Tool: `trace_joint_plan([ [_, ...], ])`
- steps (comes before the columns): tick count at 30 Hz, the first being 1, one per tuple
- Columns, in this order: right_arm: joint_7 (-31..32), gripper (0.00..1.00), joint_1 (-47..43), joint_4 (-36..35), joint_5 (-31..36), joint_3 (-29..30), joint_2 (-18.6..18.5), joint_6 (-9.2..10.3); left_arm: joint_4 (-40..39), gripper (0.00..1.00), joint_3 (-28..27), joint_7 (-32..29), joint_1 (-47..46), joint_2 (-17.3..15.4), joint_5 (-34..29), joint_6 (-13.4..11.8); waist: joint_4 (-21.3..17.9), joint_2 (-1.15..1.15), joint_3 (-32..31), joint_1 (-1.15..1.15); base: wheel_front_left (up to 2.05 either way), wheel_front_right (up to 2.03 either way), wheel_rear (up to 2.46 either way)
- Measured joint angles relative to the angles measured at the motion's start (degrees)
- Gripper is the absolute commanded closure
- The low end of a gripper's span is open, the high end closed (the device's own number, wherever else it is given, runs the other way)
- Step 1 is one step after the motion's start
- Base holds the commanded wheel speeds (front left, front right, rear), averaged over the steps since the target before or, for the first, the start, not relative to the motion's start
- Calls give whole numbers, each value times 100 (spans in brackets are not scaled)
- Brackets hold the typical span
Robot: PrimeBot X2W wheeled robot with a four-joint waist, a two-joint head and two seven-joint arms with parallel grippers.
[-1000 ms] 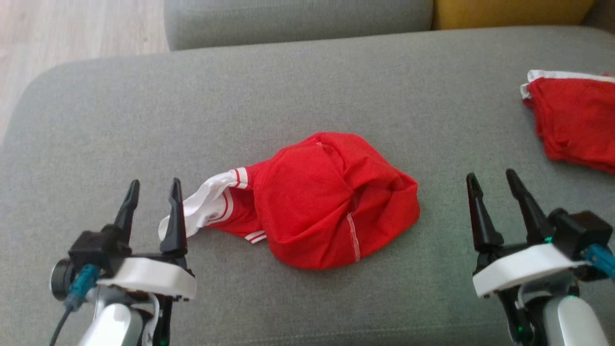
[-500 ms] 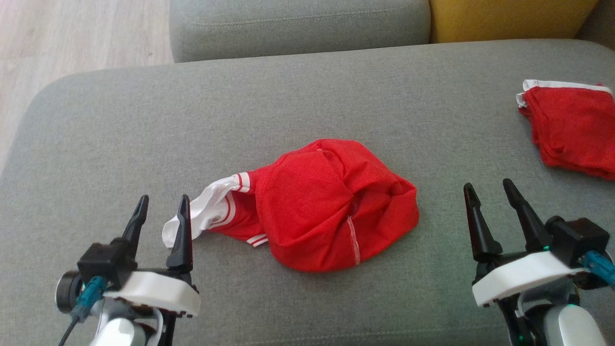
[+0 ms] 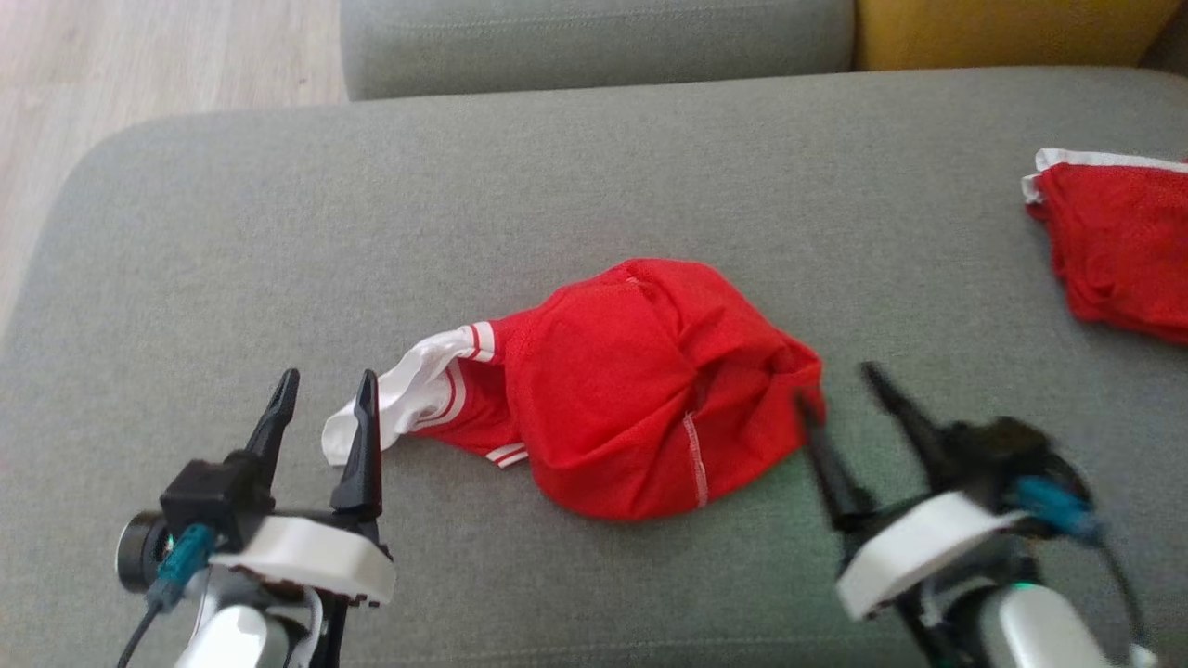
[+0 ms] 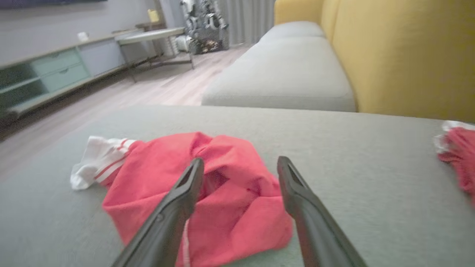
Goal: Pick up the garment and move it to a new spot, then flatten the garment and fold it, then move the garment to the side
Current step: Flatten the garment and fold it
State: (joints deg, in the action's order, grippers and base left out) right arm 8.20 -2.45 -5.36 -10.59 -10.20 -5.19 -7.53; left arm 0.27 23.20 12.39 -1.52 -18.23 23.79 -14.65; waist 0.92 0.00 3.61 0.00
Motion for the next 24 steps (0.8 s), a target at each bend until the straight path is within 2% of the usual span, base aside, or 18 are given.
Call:
trace_joint_plan([
  [9, 349, 0, 1278, 548, -204, -2455, -902, -1, 14, 0, 36, 10, -329, 57, 0, 37, 261, 0, 352, 0, 0, 0, 0],
  [19, 750, 0, 2552, 1444, -662, -4051, -1451, 0, 188, 0, 68, 133, -606, 231, 0, 123, 596, 0, 731, 1, 0, 0, 0],
  [20, 783, 25, 2619, 1506, -731, -4151, -1482, 0, 199, 0, 67, 134, -618, 235, 0, 155, 613, 0, 755, 0, 0, 0, 0],
  [21, 825, 76, 2675, 1564, -777, -4228, -1512, 0, 209, 0, 67, 135, -621, 238, 0, 155, 622, 0, 775, 0, 0, 0, 0],
  [22, 855, 100, 2710, 1616, -846, -4274, -1532, -1, 225, 0, 64, 141, -621, 244, 0, 156, 625, 0, 791, 0, 0, 0, 0],
  [24, 842, 100, 2749, 1685, -971, -4276, -1536, 0, 269, 0, 52, 142, -622, 257, 0, 156, 613, 0, 811, 0, 0, 0, 0],
])
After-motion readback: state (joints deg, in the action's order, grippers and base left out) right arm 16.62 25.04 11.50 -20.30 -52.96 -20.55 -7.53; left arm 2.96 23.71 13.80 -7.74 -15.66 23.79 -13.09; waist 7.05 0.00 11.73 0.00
